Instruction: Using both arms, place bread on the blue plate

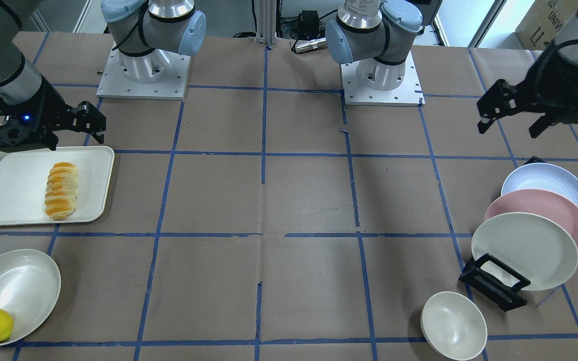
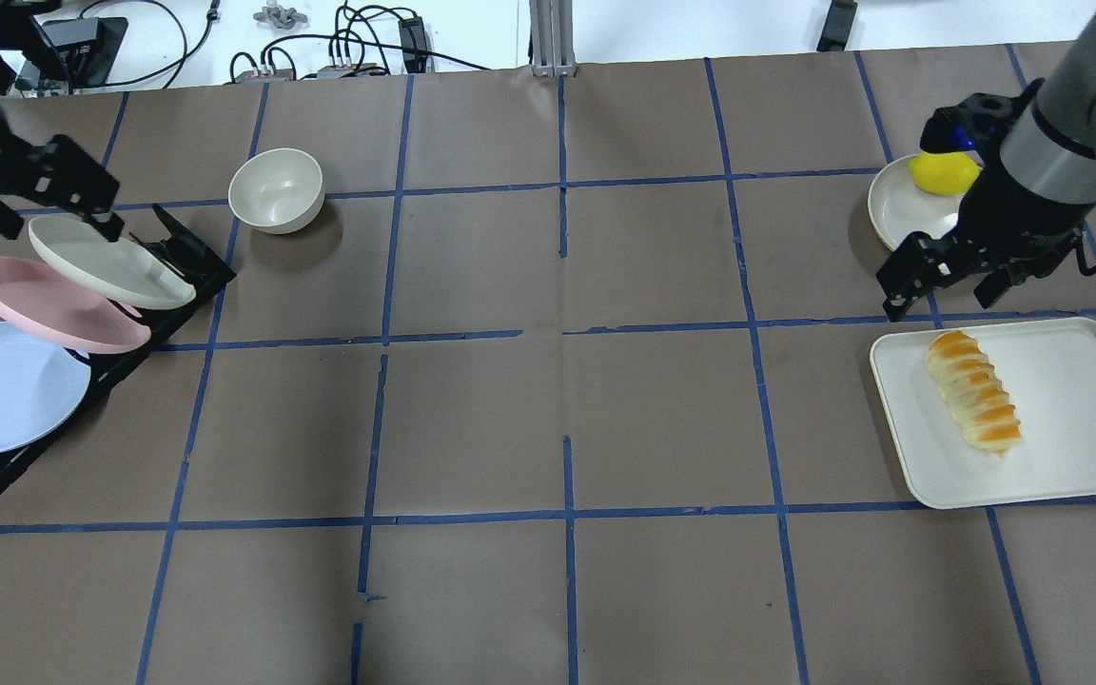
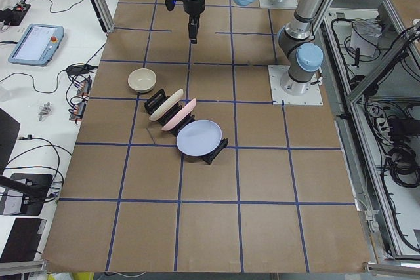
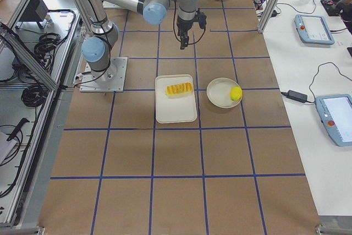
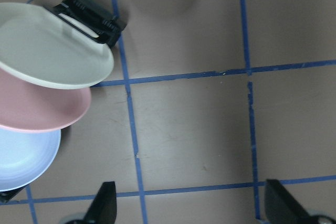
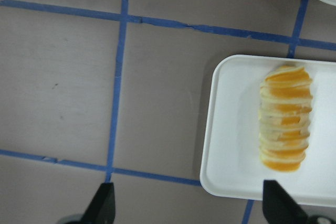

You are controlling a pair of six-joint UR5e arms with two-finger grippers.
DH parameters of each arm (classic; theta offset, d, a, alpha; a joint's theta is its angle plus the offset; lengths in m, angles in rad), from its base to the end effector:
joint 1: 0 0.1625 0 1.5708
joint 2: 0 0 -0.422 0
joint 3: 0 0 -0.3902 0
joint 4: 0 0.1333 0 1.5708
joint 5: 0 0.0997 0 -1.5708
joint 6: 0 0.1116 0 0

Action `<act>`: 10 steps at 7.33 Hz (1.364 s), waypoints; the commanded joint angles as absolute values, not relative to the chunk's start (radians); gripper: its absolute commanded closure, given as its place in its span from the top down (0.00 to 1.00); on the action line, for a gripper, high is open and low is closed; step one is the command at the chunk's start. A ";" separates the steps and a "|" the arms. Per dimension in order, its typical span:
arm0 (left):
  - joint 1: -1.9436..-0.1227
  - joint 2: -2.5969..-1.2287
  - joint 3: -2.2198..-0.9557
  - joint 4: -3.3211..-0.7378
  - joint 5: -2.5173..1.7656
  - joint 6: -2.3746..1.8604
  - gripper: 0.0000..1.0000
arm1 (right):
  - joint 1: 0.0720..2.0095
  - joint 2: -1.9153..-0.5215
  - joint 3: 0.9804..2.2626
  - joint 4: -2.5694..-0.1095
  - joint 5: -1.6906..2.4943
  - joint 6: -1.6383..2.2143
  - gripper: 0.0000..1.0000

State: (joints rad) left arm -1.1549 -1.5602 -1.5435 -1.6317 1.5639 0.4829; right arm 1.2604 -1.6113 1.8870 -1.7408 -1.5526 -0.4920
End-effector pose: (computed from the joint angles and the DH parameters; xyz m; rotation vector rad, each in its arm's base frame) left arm 0.0723 -0.4956 0.4854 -0.1046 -3.1235 -0.0277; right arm -0.0073 -0.4658 0.3565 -0.2778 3.0679 0.1391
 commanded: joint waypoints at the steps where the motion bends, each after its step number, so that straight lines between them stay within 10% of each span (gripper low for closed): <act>1: -0.895 -1.578 -1.546 -1.661 1.516 0.708 1.00 | 1.123 -1.598 2.076 -2.020 -1.555 -0.777 1.00; 6: -0.680 -1.906 -1.416 -1.577 1.511 1.018 1.00 | 0.991 -1.353 2.158 -2.353 -1.540 -1.015 1.00; 9: -0.673 -2.096 -1.275 -1.566 1.522 1.063 0.99 | 0.991 -1.362 2.160 -2.338 -1.555 -0.996 0.45; 10: -0.675 -2.144 -1.255 -1.548 1.522 1.075 0.99 | 0.991 -1.370 2.160 -2.335 -1.558 -0.962 0.43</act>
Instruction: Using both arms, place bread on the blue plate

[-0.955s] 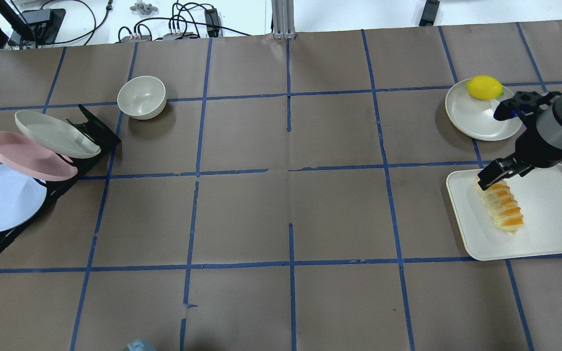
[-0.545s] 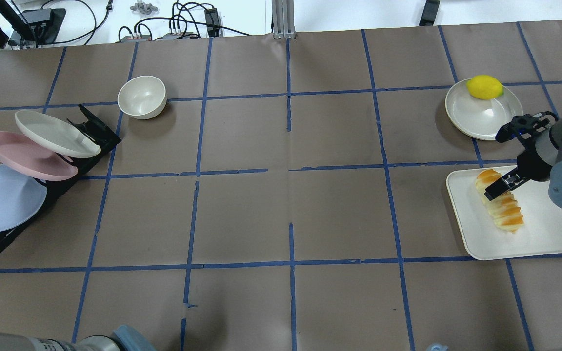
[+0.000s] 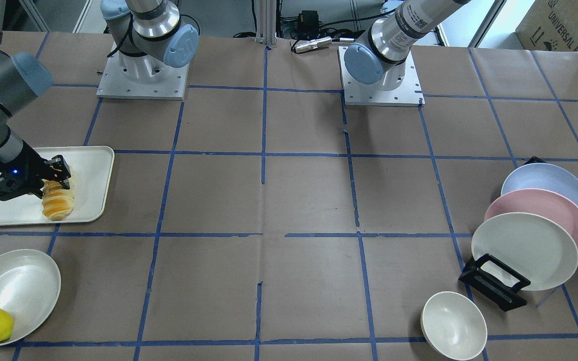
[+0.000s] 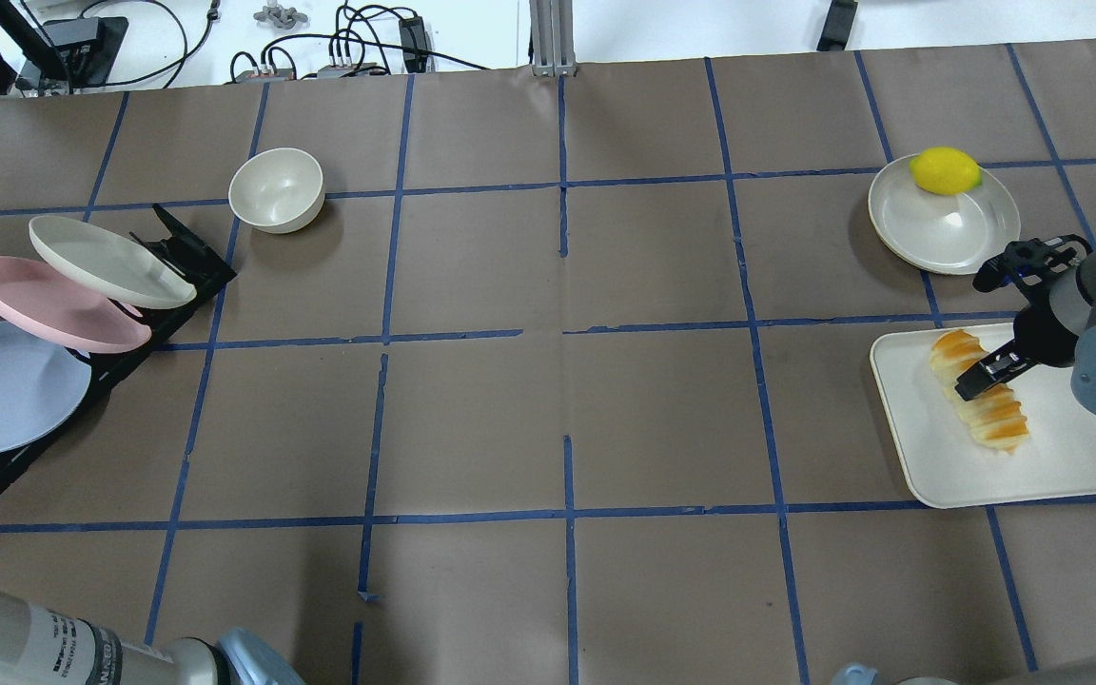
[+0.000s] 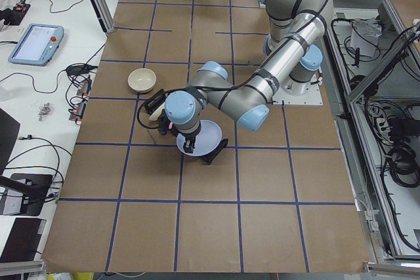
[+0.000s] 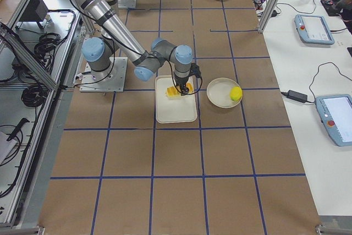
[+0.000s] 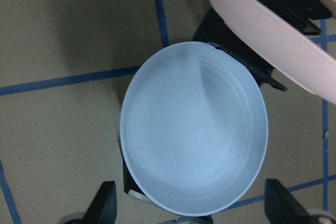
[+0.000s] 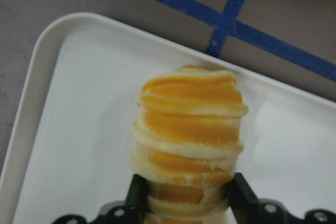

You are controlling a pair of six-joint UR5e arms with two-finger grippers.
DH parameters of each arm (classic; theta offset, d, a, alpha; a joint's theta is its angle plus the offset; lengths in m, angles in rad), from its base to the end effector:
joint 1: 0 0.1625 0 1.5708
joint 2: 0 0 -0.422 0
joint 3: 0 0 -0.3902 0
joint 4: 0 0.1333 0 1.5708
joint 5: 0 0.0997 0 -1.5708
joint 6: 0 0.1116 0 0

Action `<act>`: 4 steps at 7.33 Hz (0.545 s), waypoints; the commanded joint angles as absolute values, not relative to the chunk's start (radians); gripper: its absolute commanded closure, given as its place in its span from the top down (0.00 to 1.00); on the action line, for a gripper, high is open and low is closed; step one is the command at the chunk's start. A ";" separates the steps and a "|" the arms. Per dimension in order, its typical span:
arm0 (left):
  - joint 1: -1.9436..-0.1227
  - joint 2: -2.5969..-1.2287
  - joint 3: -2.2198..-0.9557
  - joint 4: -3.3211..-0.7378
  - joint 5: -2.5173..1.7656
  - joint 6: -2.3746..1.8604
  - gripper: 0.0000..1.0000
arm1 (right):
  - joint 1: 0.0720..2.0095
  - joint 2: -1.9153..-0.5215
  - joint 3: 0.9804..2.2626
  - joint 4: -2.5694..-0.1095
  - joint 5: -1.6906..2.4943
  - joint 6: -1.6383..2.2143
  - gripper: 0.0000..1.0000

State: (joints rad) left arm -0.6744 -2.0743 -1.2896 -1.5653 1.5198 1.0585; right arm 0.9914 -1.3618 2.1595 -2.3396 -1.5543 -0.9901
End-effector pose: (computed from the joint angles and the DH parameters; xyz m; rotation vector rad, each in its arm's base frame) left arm 0.4269 -0.5192 0.3158 -0.2292 -2.9222 -0.1164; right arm -0.1369 -0.4560 0.1816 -0.6337 3.0442 0.0137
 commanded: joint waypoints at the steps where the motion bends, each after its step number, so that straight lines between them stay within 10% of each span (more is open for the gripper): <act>1: -0.676 -2.161 -1.246 -1.546 1.523 1.078 0.99 | 0.996 -1.399 2.160 -2.330 -1.574 -0.931 0.28; 4: -0.676 -2.206 -1.259 -1.523 1.522 1.089 0.98 | 1.112 -1.517 1.986 -1.933 -1.606 -0.677 0.09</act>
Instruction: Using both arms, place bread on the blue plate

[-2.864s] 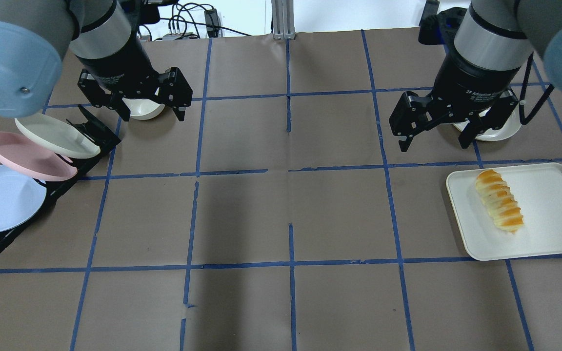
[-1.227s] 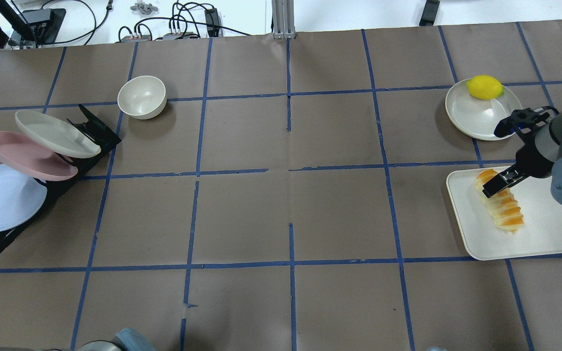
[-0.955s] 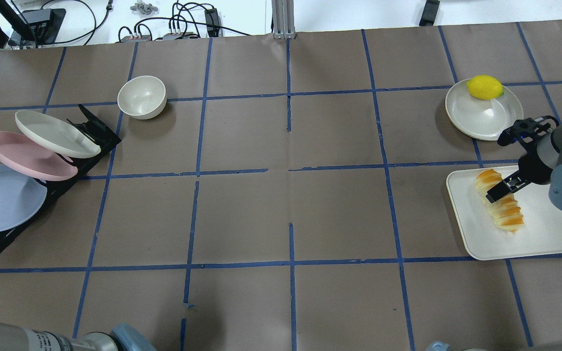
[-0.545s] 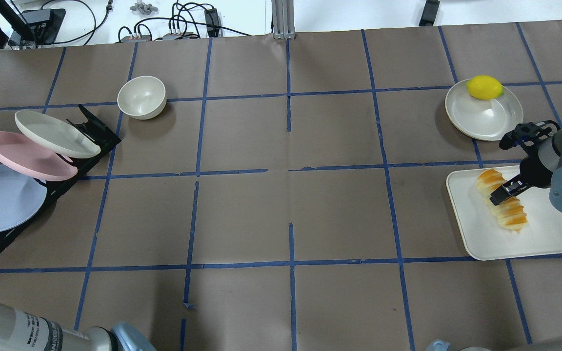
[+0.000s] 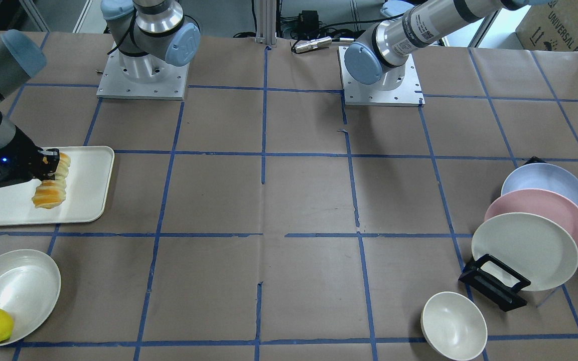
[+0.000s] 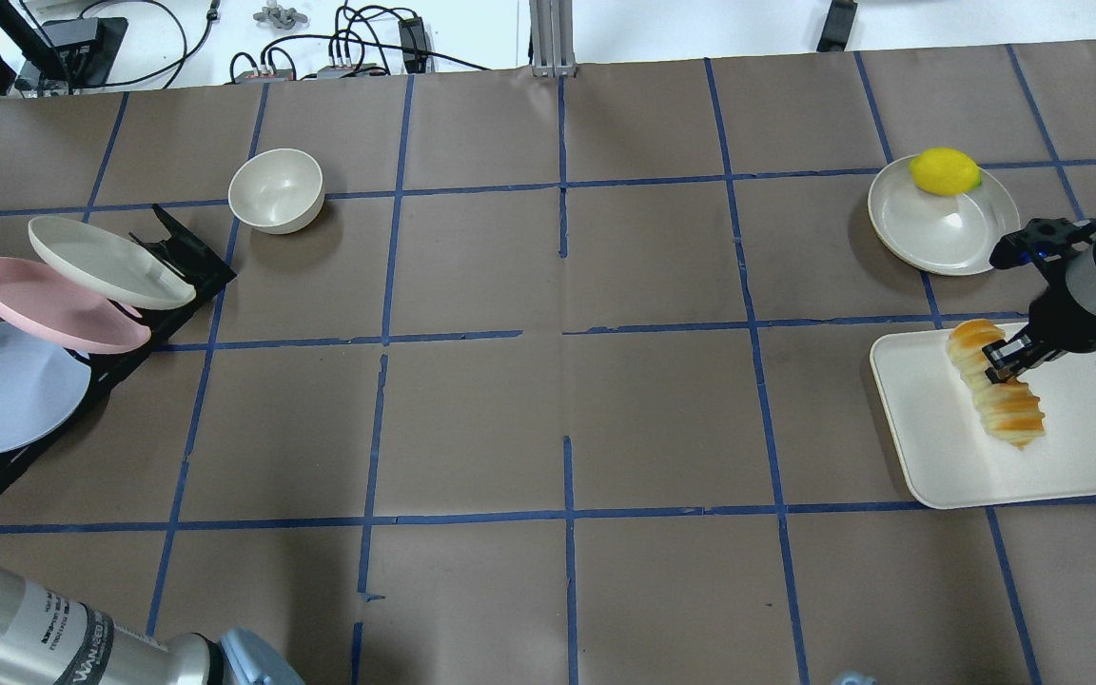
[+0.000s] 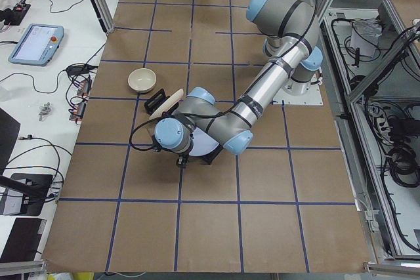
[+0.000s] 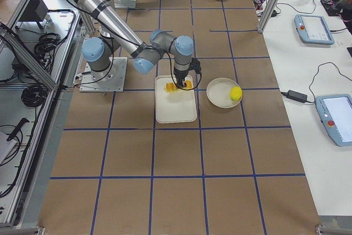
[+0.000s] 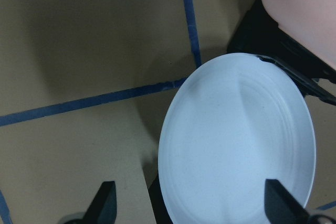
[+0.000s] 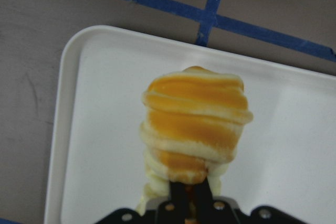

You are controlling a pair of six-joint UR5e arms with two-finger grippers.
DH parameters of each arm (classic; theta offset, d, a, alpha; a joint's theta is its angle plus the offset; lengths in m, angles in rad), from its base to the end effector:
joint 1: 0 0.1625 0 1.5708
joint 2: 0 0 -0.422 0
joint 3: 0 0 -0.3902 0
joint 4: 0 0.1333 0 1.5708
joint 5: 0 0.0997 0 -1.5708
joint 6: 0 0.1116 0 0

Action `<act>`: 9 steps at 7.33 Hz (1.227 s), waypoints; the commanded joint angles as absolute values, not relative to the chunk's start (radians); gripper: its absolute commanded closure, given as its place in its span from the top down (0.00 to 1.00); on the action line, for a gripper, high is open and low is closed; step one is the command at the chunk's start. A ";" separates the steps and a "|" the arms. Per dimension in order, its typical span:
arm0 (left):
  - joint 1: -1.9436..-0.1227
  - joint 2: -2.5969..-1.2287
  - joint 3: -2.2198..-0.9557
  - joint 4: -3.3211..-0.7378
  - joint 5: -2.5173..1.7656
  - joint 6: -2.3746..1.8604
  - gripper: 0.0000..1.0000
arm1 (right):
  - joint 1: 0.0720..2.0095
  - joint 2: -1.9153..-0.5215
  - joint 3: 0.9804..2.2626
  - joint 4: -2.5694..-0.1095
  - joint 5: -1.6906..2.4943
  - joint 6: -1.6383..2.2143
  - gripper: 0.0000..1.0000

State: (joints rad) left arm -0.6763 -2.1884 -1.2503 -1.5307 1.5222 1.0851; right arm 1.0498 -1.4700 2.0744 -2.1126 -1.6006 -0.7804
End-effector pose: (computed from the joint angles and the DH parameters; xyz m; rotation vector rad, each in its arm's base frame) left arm 0.4478 -0.5373 0.2592 -0.2666 -2.8844 -0.1466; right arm -0.1143 -0.4602 0.2431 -0.4057 3.0991 0.1061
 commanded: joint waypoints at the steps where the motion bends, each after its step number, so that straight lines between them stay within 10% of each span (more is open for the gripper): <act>1: -0.676 -2.212 -1.267 -1.523 1.522 1.101 0.98 | 1.150 -1.540 1.904 -1.801 -1.595 -0.608 0.05; 4: -0.681 -2.247 -1.267 -1.525 1.522 1.106 0.84 | 1.273 -1.624 1.688 -1.415 -1.568 -0.418 0.03; 9: -0.686 -2.238 -1.266 -1.543 1.522 1.112 0.08 | 1.371 -1.717 1.600 -1.190 -1.537 -0.267 0.03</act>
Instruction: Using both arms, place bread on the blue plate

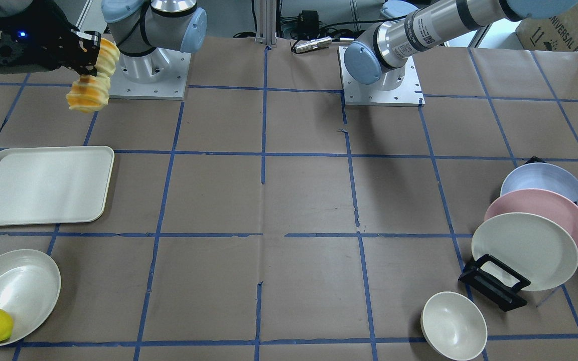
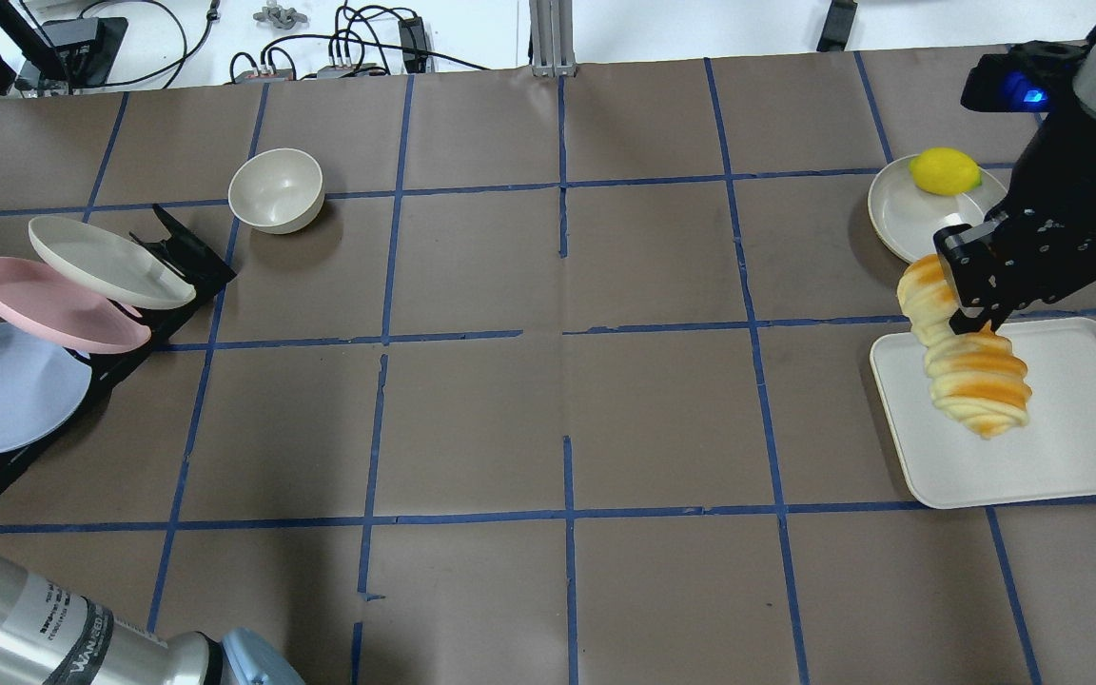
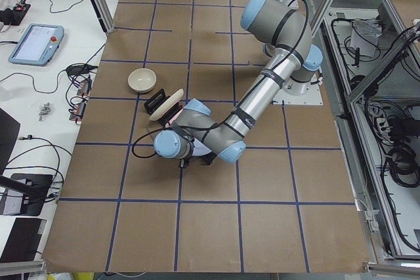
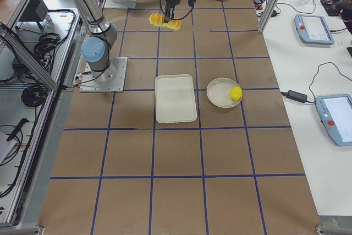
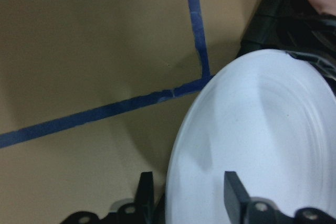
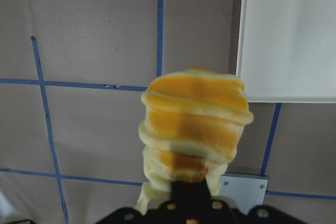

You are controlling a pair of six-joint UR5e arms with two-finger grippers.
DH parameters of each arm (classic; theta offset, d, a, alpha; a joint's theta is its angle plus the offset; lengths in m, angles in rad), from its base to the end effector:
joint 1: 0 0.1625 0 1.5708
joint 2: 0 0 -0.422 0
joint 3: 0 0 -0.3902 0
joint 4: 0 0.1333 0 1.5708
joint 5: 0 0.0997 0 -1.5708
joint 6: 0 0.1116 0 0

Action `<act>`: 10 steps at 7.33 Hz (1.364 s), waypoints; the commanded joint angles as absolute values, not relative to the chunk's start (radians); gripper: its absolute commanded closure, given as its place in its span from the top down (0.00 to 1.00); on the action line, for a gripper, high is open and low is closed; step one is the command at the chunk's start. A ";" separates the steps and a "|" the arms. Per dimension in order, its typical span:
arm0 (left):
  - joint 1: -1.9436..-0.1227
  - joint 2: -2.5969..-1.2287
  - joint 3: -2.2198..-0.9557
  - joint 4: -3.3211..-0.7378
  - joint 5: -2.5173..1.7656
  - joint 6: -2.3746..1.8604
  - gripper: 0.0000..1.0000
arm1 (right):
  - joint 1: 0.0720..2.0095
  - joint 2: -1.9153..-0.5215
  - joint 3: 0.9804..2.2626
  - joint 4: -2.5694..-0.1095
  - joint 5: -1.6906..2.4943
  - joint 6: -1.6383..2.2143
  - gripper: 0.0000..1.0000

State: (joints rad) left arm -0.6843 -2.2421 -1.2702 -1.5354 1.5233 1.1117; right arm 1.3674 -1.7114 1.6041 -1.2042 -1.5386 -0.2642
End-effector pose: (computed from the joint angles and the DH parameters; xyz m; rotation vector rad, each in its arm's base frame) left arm 0.4421 -0.5395 0.2135 -0.3064 -2.8106 -0.2024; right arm 0.0540 -0.4161 0.4887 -0.0857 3.0265 0.3727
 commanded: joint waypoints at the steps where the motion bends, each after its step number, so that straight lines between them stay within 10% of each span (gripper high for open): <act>1: -0.689 -2.227 -1.250 -1.567 1.522 1.112 0.07 | 1.371 -1.715 1.600 -1.190 -1.537 -0.265 0.03; 10: -0.698 -1.841 -1.253 -1.865 1.557 1.121 0.04 | 1.371 -1.713 1.603 -1.189 -1.534 -0.256 0.04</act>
State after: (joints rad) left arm -0.6854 -1.9193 -1.2435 -1.8187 1.5603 1.1311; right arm 1.3714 -1.7138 1.6019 -1.1888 -1.5352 -0.2563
